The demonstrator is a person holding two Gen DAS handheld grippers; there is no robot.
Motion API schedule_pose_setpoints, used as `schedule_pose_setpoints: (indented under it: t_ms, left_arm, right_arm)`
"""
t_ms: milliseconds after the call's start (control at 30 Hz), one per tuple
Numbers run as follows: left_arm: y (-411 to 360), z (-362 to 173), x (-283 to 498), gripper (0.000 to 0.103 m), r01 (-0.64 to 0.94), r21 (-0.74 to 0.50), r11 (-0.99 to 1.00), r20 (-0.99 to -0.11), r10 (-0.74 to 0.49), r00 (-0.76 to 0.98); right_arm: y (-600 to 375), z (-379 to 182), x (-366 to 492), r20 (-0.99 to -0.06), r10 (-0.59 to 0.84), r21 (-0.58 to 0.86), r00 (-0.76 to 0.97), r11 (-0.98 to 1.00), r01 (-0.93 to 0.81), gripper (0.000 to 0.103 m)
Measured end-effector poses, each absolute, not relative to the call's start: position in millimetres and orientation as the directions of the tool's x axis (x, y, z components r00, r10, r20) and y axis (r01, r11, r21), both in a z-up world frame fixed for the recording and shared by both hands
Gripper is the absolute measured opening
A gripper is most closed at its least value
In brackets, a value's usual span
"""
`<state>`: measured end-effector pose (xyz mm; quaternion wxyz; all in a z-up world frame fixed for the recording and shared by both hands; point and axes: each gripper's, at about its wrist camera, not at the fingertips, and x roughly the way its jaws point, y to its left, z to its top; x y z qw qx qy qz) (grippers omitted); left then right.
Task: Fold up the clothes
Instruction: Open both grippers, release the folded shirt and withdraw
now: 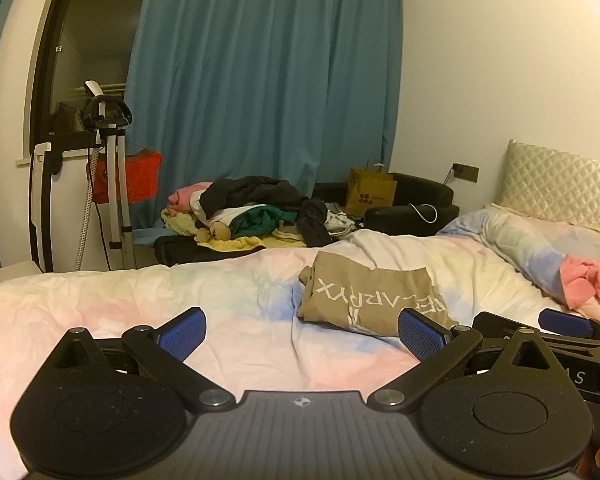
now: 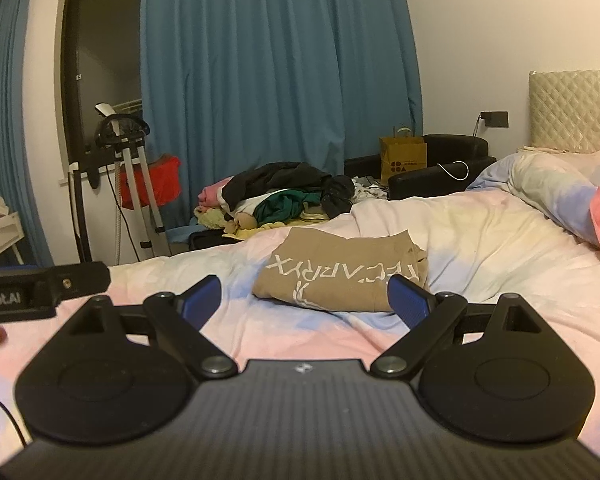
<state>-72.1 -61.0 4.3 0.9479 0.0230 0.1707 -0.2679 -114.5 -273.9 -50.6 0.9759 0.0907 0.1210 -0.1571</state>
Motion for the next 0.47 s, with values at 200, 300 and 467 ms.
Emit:
schedule_pose_setpoints:
  t_ms: [200,300,467]
  left_arm:
    - [-63.3,4.2,-74.2,0.103,0.507,-0.039,0.861,-0.337,-0.489,0.805]
    - [-63.8,4.1,-75.2,0.103,0.504,-0.038,0.863,-0.336,-0.486,0.807]
    - [-64.9,3.2,-76.1,0.103,0.503,-0.039,0.864,-0.338,-0.485,0.807]
  right_arm:
    - [-275.0,-50.4,-114.8,-0.275,-0.277,0.144,0.921,0.935,0.324,0.091]
    - [-274.5,-50.3,-114.8,-0.279,-0.277,0.141,0.920,0.935,0.324,0.091]
    - [-274.3,-49.7,-114.9,-0.280,-0.277,0.143,0.919,0.935,0.325,0.091]
